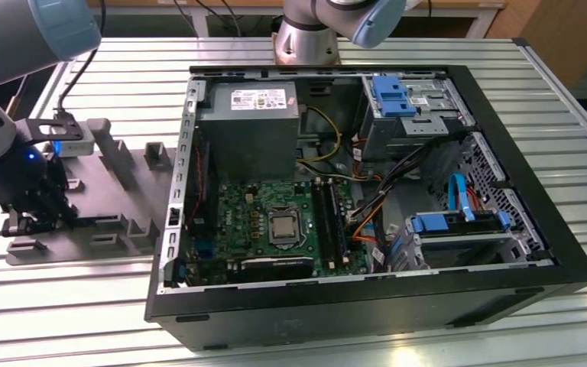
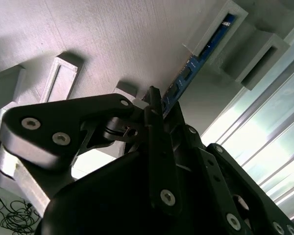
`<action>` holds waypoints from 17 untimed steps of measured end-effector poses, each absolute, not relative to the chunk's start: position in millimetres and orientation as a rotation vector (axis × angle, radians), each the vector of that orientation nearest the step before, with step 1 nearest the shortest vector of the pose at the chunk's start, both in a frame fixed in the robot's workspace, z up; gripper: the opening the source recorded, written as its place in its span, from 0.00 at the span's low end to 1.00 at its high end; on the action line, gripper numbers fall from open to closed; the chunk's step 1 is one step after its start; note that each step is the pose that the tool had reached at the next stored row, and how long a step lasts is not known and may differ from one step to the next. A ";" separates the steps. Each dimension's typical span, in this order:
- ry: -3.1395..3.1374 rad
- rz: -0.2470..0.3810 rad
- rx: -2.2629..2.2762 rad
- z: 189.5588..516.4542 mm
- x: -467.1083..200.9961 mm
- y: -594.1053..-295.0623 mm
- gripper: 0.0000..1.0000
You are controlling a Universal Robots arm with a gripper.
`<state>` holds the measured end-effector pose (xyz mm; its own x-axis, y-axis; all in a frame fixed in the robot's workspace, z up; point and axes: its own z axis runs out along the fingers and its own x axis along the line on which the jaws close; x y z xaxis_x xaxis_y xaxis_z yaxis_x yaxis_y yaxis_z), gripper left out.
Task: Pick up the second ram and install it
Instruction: 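Pick up the second ram and move it above second insertion slot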
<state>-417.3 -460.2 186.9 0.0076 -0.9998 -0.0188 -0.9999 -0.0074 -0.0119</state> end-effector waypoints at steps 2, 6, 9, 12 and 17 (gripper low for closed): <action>2.199 0.006 -2.215 186.8 -417.2 -460.1 0.23; 2.200 0.002 -2.217 186.9 -417.3 -460.2 0.16; 2.201 0.002 -2.217 187.0 -417.2 -460.2 0.14; 2.201 0.001 -2.218 186.9 -417.2 -460.1 0.14; 2.201 0.001 -2.218 188.2 -417.2 -460.1 0.14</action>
<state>-417.2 -460.1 188.2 0.0076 -0.9999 -0.0125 -0.9999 -0.0074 -0.0118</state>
